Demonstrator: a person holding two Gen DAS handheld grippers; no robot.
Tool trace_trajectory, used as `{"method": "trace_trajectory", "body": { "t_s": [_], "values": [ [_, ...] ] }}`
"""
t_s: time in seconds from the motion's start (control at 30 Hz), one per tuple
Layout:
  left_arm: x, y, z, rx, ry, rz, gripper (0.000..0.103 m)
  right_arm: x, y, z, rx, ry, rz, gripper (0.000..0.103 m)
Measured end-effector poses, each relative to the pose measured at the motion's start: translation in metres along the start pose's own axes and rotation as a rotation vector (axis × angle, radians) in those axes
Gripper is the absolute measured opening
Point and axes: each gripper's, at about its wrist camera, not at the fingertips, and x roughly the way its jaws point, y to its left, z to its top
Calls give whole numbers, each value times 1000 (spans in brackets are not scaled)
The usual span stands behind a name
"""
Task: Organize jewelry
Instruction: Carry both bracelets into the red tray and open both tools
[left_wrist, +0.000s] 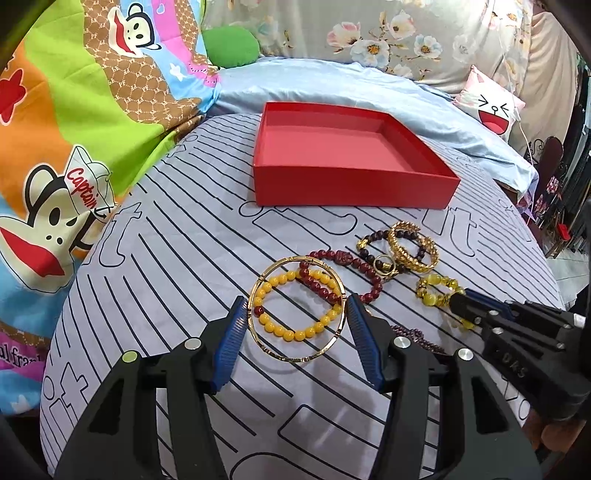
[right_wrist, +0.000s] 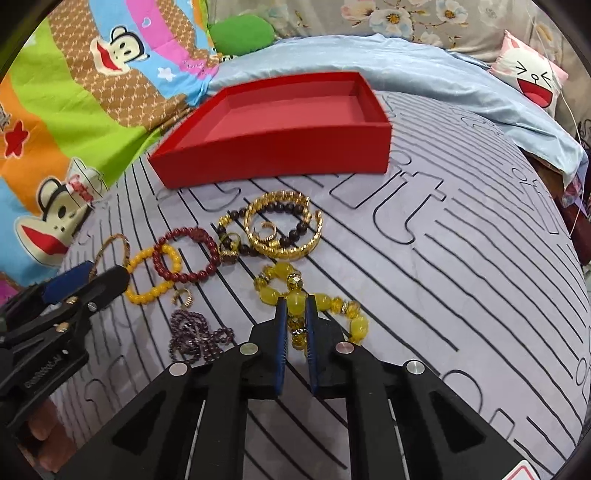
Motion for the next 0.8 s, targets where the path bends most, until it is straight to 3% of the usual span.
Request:
{"method": "trace_trajectory", "body": {
  "t_s": [0.17,0.4,0.63,0.8],
  "values": [
    [-11,0,11,5,-7,-20,52,-30,-2,19,5,-24,22,9],
    [-22,-4,53,47,-71,-24,53,-53,-7,62,1,-72,60,9],
    [-1,-14,127,114,-112,-47,53,-46,-10,144,-28,-132,102,9],
    [35,-19,186,139,-124,-63,53,-19,-12,209,-38,-134,131,9]
  ]
}}
